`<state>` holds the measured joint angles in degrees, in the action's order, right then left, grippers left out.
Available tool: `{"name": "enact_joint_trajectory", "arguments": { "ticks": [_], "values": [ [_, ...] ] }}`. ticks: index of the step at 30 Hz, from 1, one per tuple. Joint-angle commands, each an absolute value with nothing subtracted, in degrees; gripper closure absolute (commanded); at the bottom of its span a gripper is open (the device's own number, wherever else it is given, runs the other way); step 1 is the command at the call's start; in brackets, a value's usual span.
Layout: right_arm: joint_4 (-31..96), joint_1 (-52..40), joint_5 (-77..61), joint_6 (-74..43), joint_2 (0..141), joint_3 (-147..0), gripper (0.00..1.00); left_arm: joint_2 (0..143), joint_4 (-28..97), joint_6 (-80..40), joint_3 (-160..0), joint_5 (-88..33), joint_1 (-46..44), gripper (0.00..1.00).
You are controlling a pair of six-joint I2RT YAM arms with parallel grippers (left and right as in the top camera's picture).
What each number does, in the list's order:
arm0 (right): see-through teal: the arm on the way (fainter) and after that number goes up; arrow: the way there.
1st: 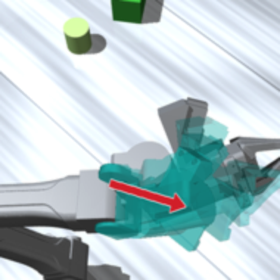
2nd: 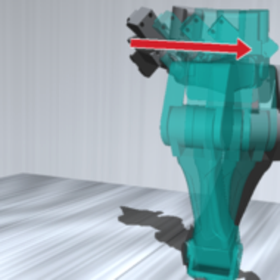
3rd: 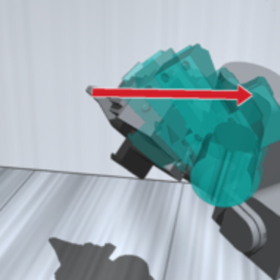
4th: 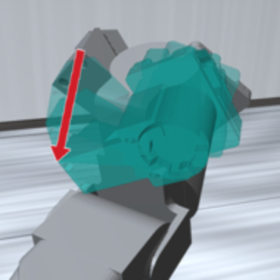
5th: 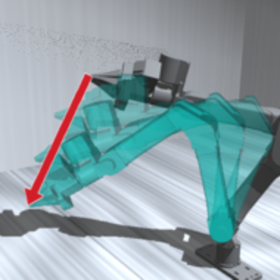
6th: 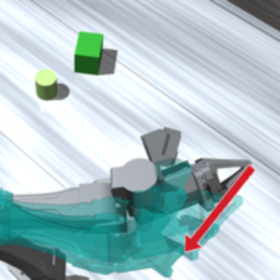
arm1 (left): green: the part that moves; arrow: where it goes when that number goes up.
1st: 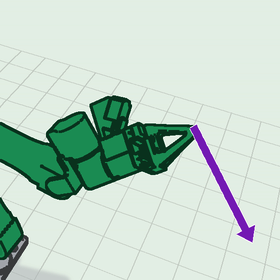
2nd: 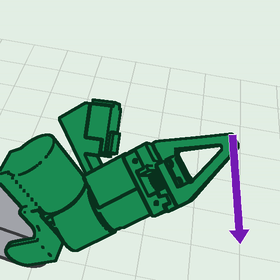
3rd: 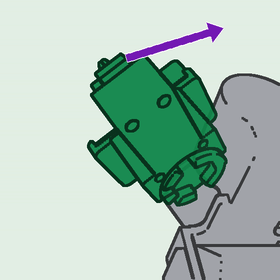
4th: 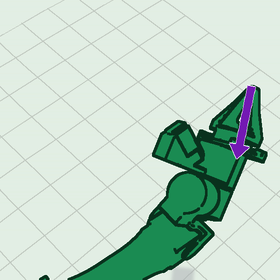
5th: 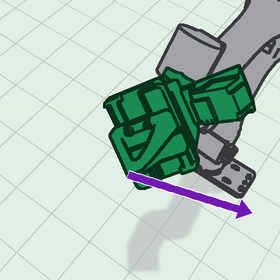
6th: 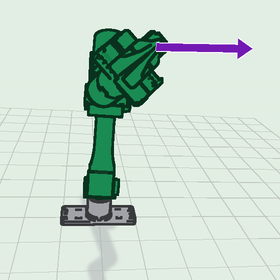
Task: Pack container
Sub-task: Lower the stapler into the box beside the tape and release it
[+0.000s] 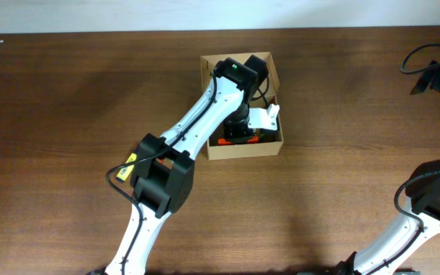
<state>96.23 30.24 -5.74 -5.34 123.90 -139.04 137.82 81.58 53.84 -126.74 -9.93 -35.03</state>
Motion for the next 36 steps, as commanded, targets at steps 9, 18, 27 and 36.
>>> {"name": "enact_joint_trajectory", "arguments": {
  "ticks": [9,18,27,36],
  "values": [
    [96.2,30.0,-6.5,-4.9,122.2,-139.0,0.01,138.9,80.8,53.2,-126.5,-11.1,-35.1,0.93],
    [96.2,30.0,-6.5,-4.9,122.2,-139.0,0.01,138.9,79.8,50.6,-126.5,-9.1,-35.1,0.66],
    [96.2,30.0,-6.5,-4.9,122.2,-139.0,0.01,138.9,79.6,49.6,-126.5,-9.0,-35.1,0.38],
    [96.2,30.0,-6.5,-4.9,122.2,-139.0,0.01,138.9,79.5,49.5,-126.5,-9.0,-35.1,0.37]
  ]
}}
